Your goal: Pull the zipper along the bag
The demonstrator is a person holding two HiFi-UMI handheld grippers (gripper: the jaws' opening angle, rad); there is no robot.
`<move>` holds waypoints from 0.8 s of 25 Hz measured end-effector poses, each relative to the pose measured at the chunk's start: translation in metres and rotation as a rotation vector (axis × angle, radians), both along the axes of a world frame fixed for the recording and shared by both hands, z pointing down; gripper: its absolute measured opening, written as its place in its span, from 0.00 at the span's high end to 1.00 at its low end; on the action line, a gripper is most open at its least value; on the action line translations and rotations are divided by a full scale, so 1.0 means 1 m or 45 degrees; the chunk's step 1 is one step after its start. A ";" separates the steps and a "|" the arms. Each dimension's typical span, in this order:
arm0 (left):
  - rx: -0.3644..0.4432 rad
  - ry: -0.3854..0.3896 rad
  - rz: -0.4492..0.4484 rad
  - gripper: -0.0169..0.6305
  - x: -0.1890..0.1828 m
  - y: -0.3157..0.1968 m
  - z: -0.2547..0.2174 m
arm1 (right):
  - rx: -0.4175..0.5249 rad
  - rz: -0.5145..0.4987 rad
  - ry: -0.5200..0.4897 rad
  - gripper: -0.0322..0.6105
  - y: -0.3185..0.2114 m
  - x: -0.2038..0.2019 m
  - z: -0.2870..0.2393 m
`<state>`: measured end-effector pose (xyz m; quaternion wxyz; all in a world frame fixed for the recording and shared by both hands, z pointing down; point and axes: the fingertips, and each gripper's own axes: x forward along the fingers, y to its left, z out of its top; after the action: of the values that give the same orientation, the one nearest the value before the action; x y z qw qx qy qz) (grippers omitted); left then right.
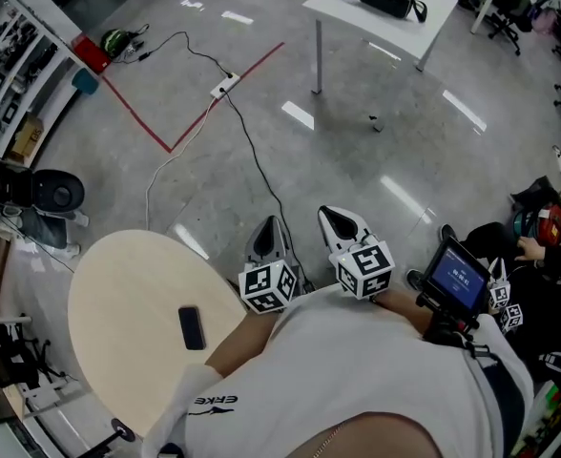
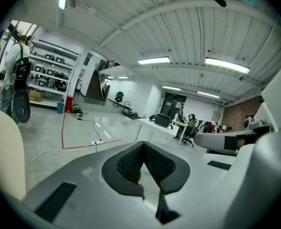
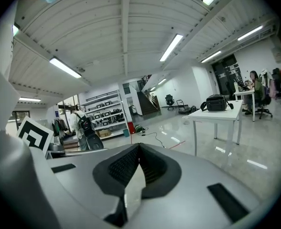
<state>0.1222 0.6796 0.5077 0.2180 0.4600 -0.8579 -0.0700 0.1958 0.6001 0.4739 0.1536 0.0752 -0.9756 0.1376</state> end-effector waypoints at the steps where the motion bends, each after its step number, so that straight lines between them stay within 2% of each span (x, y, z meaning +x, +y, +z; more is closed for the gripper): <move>1: 0.000 -0.003 0.014 0.97 -0.003 -0.010 -0.002 | -0.002 0.012 -0.002 0.94 -0.010 -0.003 -0.001; 11: 0.006 -0.060 0.205 0.97 -0.014 -0.154 -0.015 | -0.019 0.178 -0.040 0.94 -0.139 -0.006 -0.005; 20: 0.009 -0.059 0.330 0.97 0.008 -0.265 -0.011 | -0.032 0.296 -0.019 0.94 -0.241 0.016 0.005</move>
<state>0.1301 0.4144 0.4963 0.2038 0.5694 -0.7957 -0.0335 0.2122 0.3589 0.4794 0.1303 0.1848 -0.9596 0.1673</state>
